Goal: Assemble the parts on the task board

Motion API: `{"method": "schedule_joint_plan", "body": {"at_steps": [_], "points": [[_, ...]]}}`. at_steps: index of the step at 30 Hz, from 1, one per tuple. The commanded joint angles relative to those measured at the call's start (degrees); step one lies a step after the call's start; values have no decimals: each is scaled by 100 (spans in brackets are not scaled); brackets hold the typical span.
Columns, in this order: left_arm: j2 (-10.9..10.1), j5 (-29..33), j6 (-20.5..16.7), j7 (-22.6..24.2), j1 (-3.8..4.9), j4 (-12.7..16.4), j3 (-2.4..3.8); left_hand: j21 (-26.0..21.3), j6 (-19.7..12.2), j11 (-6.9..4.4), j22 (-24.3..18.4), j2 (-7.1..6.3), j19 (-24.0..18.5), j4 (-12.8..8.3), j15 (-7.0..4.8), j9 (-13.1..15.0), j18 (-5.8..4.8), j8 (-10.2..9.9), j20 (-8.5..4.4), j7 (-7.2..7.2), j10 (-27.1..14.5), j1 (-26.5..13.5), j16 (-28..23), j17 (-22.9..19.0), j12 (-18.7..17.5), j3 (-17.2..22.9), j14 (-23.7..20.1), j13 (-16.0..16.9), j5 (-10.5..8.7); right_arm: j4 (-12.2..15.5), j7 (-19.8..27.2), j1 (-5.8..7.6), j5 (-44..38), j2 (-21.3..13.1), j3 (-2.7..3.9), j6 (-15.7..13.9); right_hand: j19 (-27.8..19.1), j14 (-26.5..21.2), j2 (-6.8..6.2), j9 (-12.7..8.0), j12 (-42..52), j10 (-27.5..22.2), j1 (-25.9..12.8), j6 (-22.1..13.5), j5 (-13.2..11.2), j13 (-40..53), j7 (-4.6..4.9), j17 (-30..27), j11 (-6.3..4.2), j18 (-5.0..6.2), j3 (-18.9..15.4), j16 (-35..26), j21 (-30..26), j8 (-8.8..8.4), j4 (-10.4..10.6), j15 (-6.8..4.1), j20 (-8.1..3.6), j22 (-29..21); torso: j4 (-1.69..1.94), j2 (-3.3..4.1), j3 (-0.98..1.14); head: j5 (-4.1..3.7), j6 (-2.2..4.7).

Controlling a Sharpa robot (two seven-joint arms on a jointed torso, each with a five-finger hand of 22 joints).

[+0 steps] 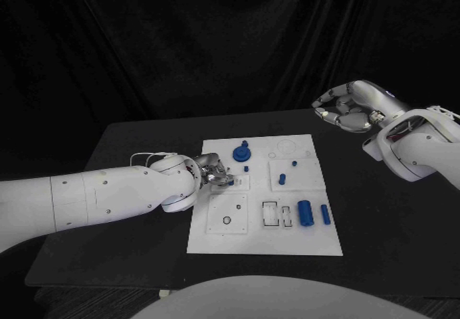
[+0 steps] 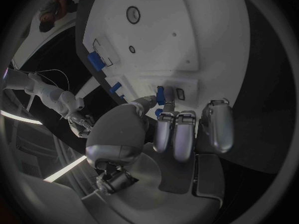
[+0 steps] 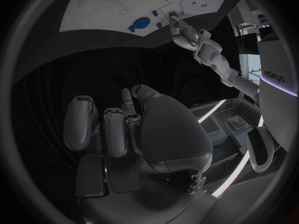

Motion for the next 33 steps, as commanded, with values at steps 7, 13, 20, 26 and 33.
{"method": "schedule_joint_plan", "body": {"at_steps": [7,13,20,26,33], "points": [[16,-24,180,85,-31,-10,-5,-58,-13,-41,1017,-54,16,98,-36,-28,-53,-9,-4,-4,463,-38,15,1509,-6,-48,606,1329,-181,-7,-137,-27,-7,3,5,45,-57,365,21,-3,-34,504,60,-6,32,1373,-1,406,43,62,30,-42,-49,-26,-18,54,-2,941,0,0,0,14,1],[10,-24,288,68,-33,1,-5,-119,-4,-13,1018,-156,2,378,-11,-96,-48,-70,13,30,447,-190,15,1509,-30,-343,606,1313,-730,-14,-159,-36,-7,3,5,67,-62,364,20,-4,-36,500,60,-7,32,1367,0,402,43,64,32,-45,-60,-27,-20,54,-1,937,5,0,2,23,1],[3,-24,344,65,-35,-2,-5,-189,31,16,1023,-249,-18,937,18,-172,-38,-137,43,52,427,-547,15,1509,-60,-980,606,1292,-1531,-32,-176,-47,-7,11,5,84,-67,361,17,-5,-38,497,59,-9,31,1362,2,392,44,67,34,-52,-74,-29,-23,55,0,933,4,-1,-1,25,1],[2,-24,383,88,-36,-21,-5,-234,58,30,1023,-149,-24,1081,30,-193,-33,-156,56,64,419,-992,15,1509,-73,-1496,606,1287,-1925,-41,-187,-59,-7,15,5,96,-67,361,17,-5,-38,497,59,-9,31,1362,2,392,44,67,34,-52,-74,-29,-23,55,0,933,3,1,2,25,1],[2,-24,418,107,-37,-44,-5,-243,69,30,1022,-134,-28,1076,31,-190,-32,-150,57,63,413,-1028,15,1509,-81,-1556,606,1281,-1924,-51,-195,-73,-7,16,5,109,-73,358,16,-5,-41,494,58,-11,30,1356,3,379,45,70,36,-61,-91,-30,-24,56,0,928,1,-1,1,28,1]]}}
